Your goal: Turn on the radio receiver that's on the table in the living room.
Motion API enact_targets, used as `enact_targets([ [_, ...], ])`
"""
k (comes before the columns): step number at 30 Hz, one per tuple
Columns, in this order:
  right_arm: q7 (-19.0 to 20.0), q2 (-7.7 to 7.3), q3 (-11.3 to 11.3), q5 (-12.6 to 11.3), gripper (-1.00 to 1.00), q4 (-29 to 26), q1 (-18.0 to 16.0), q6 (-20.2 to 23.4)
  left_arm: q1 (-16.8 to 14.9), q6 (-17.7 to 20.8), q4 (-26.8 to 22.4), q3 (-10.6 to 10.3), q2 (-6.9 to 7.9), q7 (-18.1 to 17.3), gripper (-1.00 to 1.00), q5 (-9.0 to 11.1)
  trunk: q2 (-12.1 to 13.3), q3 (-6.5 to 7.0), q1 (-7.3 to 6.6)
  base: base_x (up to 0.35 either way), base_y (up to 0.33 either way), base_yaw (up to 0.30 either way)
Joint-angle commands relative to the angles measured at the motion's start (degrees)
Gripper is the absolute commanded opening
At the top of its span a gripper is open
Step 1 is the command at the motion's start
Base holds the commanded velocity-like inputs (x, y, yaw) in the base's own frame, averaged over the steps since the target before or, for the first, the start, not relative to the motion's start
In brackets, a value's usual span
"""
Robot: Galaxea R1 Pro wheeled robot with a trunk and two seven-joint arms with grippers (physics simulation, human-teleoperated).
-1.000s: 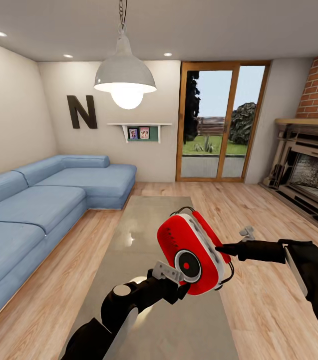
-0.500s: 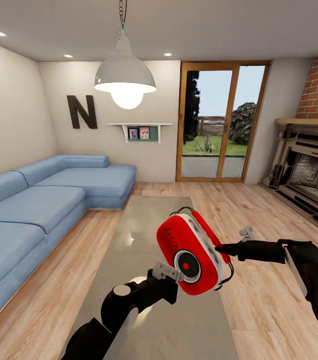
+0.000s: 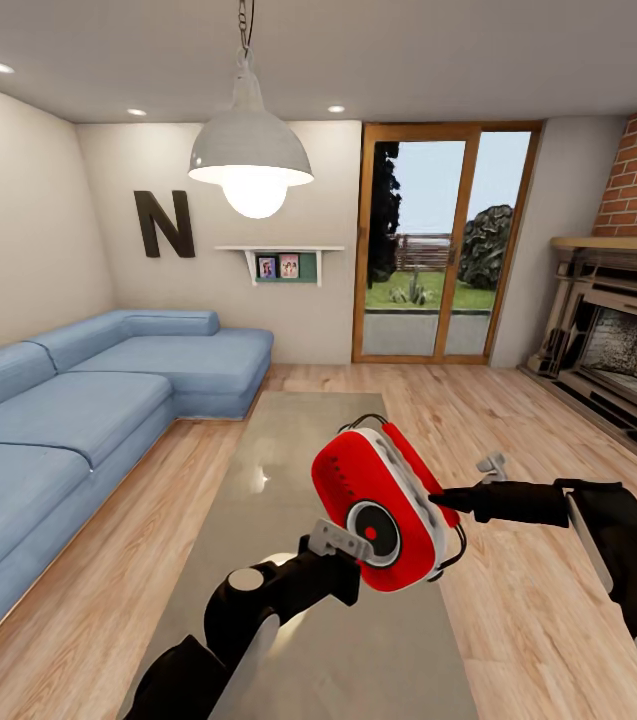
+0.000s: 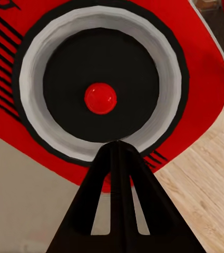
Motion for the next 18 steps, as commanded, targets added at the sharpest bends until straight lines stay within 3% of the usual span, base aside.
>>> enact_targets([
  [1, 0.0, 0.01, 0.0, -0.3, -1.0, -0.03, -0.01, 0.16, 0.0, 0.0, -0.09, -0.03, -0.04, 0.0, -1.0, 0.0, 0.0, 0.0, 0.0, 0.0, 0.0, 0.0],
  [18, 1.28, 0.04, 1.17, -0.39, -1.0, -0.03, -0.01, 0.19, 0.0, -0.52, -0.28, -0.06, 0.37, -0.09, -1.0, -0.24, 0.0, 0.0, 0.0, 0.0, 0.0, 0.0],
])
